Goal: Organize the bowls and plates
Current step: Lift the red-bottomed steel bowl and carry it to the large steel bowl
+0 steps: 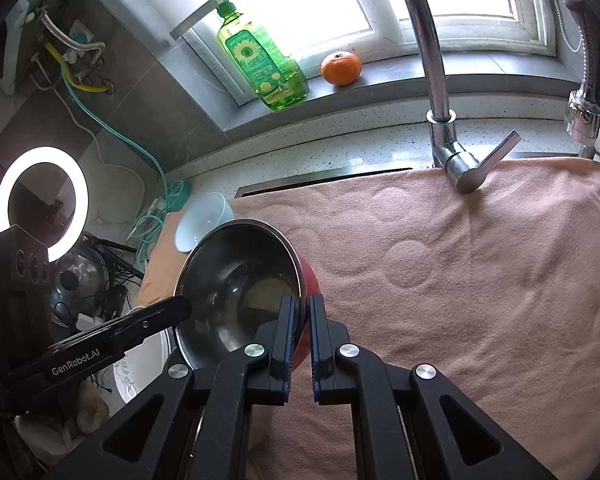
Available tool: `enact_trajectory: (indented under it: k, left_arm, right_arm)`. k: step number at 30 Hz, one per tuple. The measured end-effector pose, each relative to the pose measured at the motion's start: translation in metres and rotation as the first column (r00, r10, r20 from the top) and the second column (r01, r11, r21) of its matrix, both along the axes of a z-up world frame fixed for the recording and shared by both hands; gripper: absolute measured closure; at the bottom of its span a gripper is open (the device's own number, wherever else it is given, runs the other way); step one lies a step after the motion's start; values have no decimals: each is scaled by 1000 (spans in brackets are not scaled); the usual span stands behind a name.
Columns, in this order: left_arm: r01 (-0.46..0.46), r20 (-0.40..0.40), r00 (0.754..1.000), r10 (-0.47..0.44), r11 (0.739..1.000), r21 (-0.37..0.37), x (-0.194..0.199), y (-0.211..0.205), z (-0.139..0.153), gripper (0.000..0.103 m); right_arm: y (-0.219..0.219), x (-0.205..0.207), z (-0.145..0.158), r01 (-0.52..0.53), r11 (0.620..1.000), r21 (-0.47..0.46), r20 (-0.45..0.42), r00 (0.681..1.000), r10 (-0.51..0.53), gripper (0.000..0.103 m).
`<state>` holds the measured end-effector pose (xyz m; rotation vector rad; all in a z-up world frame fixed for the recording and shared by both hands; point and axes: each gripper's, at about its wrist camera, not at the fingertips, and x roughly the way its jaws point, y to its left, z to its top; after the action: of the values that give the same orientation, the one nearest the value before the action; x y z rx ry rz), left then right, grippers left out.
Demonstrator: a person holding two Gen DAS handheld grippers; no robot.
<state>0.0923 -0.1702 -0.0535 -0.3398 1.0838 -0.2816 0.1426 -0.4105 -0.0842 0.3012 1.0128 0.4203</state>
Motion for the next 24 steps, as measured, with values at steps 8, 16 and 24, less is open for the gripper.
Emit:
enact_trajectory:
  k: [8, 16, 24]
  left_arm:
    - [-22, -5, 1000, 22, 1000, -2, -14, 20, 0, 97]
    - [-37, -13, 999, 37, 999, 3, -30, 39, -2, 97]
    - [-36, -24, 999, 36, 999, 12, -43, 51, -6, 97]
  right_arm:
    - [22, -13, 3, -34, 999, -5, -4, 999, 34, 96]
    - [43, -28, 2, -60, 998, -8, -13, 998, 60, 96]
    - [58, -44, -2, -79, 997, -21, -21, 997, 79, 96]
